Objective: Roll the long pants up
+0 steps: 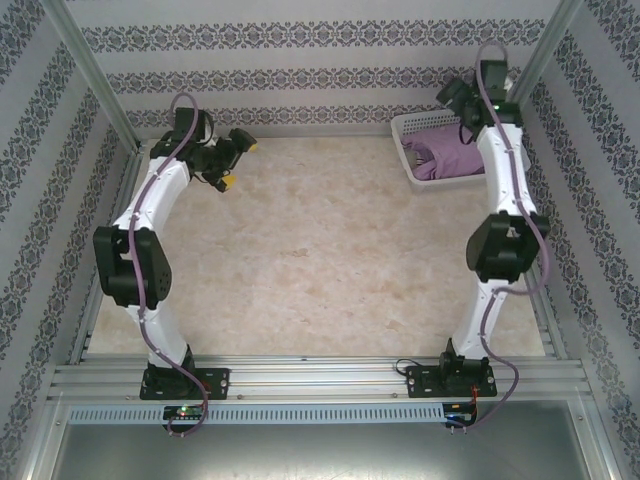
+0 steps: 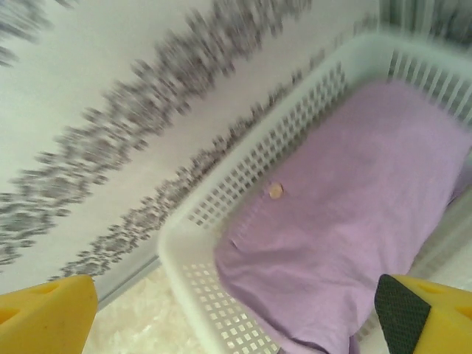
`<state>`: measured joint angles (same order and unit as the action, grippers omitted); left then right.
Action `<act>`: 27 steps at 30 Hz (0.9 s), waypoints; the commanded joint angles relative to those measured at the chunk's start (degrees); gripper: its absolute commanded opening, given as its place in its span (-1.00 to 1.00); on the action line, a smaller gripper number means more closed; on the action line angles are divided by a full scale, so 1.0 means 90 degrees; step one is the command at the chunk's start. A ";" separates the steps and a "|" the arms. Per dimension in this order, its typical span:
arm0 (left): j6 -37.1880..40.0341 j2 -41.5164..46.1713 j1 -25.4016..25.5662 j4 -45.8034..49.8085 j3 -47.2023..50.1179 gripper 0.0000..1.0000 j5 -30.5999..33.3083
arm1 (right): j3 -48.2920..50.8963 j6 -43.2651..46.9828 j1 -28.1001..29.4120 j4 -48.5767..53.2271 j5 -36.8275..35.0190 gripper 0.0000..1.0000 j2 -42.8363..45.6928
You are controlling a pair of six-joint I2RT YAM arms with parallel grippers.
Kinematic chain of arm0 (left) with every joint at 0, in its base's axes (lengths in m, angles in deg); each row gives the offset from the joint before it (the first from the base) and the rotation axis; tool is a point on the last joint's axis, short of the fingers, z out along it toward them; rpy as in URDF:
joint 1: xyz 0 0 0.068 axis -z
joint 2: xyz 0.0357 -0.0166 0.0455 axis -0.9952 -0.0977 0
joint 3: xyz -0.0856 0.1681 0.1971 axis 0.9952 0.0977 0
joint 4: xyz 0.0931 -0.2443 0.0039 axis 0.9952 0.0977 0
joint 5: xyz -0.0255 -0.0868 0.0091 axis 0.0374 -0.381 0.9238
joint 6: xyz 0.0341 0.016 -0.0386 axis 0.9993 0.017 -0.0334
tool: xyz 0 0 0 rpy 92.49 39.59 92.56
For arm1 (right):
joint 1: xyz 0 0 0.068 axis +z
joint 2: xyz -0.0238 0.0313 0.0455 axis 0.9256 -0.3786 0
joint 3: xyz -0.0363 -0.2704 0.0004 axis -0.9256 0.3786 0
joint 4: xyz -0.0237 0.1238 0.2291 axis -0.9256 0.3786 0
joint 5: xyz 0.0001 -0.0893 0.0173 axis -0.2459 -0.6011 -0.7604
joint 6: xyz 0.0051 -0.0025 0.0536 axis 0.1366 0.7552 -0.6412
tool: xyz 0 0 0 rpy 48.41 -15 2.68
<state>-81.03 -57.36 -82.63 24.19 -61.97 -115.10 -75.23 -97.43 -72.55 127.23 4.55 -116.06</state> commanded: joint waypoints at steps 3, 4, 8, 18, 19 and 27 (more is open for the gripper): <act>0.2589 0.1461 -0.0001 -0.0532 0.0628 1.00 0.1173 | 0.1909 0.1585 0.0349 -0.0213 -0.0884 0.96 0.1969; 0.2979 0.1852 0.0000 -0.1005 0.1231 1.00 0.1398 | 0.2761 0.1738 0.0367 -0.0566 -0.0941 0.95 0.2360; 0.3871 0.3356 0.0007 -0.3289 0.3997 1.00 0.2918 | 0.6286 0.2420 0.0381 -0.2716 -0.0807 0.95 0.3933; 0.4437 0.3671 0.0010 -0.6690 0.7561 1.00 0.4445 | 1.0123 0.3342 0.0494 -0.6180 -0.0939 0.95 0.4665; 0.4506 0.3577 0.0010 -0.6974 0.7713 1.00 0.4589 | 1.0174 0.3321 0.0499 -0.6375 -0.0757 0.96 0.4537; 0.5221 0.3308 -0.0020 -0.7235 0.7602 1.00 0.3766 | 1.0581 0.3737 0.1044 -0.7991 -0.1050 0.95 0.3417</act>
<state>-38.32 -27.55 -82.59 -34.70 7.42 -77.85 18.93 -66.81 -64.86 62.66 -2.64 -84.39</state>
